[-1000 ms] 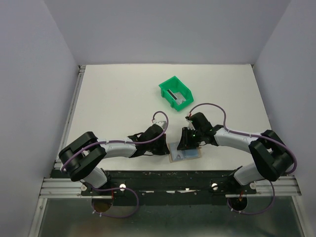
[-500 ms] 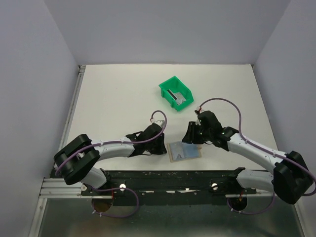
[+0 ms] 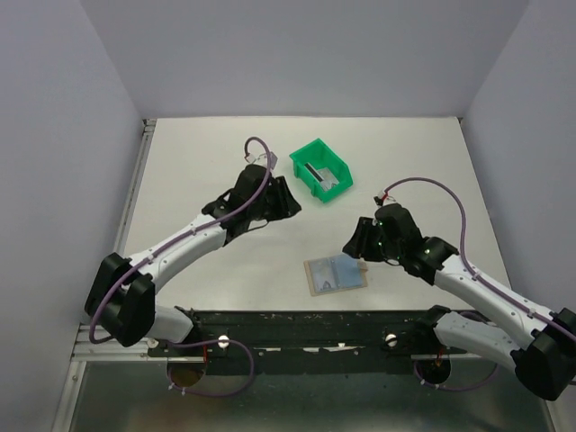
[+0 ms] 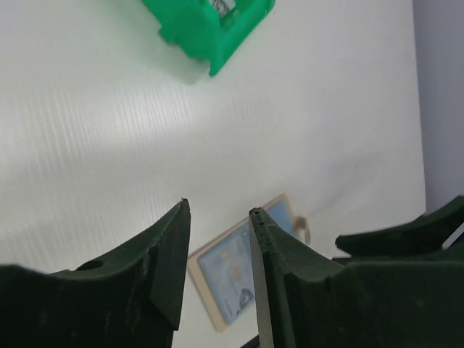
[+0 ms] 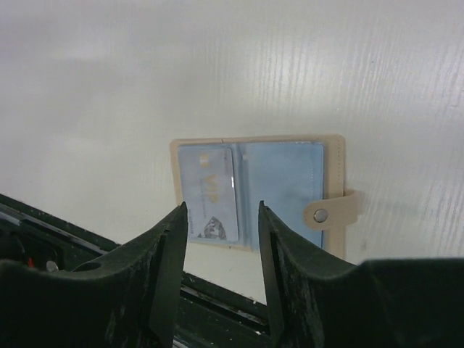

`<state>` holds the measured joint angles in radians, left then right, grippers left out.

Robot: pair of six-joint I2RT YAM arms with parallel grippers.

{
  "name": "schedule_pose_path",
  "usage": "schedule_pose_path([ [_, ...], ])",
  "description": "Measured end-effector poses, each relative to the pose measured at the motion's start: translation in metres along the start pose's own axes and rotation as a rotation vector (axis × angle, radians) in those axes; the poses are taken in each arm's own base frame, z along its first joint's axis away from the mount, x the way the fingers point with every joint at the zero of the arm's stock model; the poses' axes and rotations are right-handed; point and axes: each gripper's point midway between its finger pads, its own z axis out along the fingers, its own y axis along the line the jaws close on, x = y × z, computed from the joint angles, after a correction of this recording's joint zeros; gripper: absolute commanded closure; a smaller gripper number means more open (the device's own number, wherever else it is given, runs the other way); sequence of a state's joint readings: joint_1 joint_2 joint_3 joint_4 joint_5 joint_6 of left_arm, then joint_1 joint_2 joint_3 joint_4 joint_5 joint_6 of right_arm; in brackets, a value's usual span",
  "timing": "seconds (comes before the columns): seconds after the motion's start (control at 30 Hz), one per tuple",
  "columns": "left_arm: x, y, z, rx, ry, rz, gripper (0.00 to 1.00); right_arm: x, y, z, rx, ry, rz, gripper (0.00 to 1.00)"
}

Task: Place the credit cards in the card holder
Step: Move the storage box to the center of the board.

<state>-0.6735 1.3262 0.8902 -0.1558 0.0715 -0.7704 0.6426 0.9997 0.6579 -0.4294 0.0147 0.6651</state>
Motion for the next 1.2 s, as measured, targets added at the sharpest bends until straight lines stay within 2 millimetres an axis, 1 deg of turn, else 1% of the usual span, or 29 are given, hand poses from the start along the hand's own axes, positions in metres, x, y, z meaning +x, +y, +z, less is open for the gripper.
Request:
schedule_pose_path([
  [0.07, -0.032, -0.005, 0.008, 0.009, -0.038, -0.017, 0.44, -0.001, 0.001, -0.005, -0.008, -0.01, 0.015, 0.48],
  [0.13, -0.055, -0.007, 0.019, 0.024, -0.057, -0.037, 0.41, -0.003, 0.003, -0.011, -0.019, -0.024, 0.028, 0.47],
  [0.2, -0.074, -0.006, 0.032, 0.039, -0.068, -0.065, 0.38, -0.004, 0.005, -0.016, -0.03, -0.037, 0.04, 0.47],
  [0.23, -0.083, -0.003, 0.041, 0.047, -0.071, -0.087, 0.37, -0.005, 0.005, -0.018, -0.035, -0.043, 0.045, 0.47],
  [0.27, -0.087, -0.001, 0.046, 0.052, -0.069, -0.099, 0.34, -0.005, 0.006, -0.021, -0.04, -0.048, 0.05, 0.47],
  [0.3, -0.093, 0.003, 0.057, 0.055, -0.062, -0.119, 0.33, -0.005, 0.006, -0.022, -0.043, -0.052, 0.054, 0.47],
  [0.37, -0.101, 0.009, 0.074, 0.058, -0.053, -0.146, 0.32, -0.004, 0.005, -0.025, -0.046, -0.055, 0.062, 0.47],
  [0.43, -0.105, 0.014, 0.092, 0.057, -0.035, -0.173, 0.3, -0.002, 0.004, -0.028, -0.045, -0.054, 0.069, 0.47],
  [0.53, -0.111, 0.014, 0.114, 0.066, -0.018, -0.189, 0.29, 0.0, 0.002, -0.032, -0.043, -0.051, 0.074, 0.47],
  [0.67, -0.122, 0.011, 0.138, 0.08, -0.013, -0.202, 0.29, 0.0, 0.002, -0.036, -0.049, -0.058, 0.079, 0.47],
  [0.83, -0.127, 0.01, 0.149, 0.076, -0.01, -0.213, 0.29, 0.004, -0.001, -0.04, -0.044, -0.055, 0.082, 0.47],
  [0.97, -0.121, 0.016, 0.149, 0.049, 0.012, -0.227, 0.29, 0.007, -0.004, -0.04, -0.036, -0.045, 0.082, 0.47],
  [1.2, -0.108, 0.032, 0.151, -0.013, 0.031, -0.253, 0.3, 0.014, -0.009, -0.038, -0.022, -0.03, 0.086, 0.47],
])
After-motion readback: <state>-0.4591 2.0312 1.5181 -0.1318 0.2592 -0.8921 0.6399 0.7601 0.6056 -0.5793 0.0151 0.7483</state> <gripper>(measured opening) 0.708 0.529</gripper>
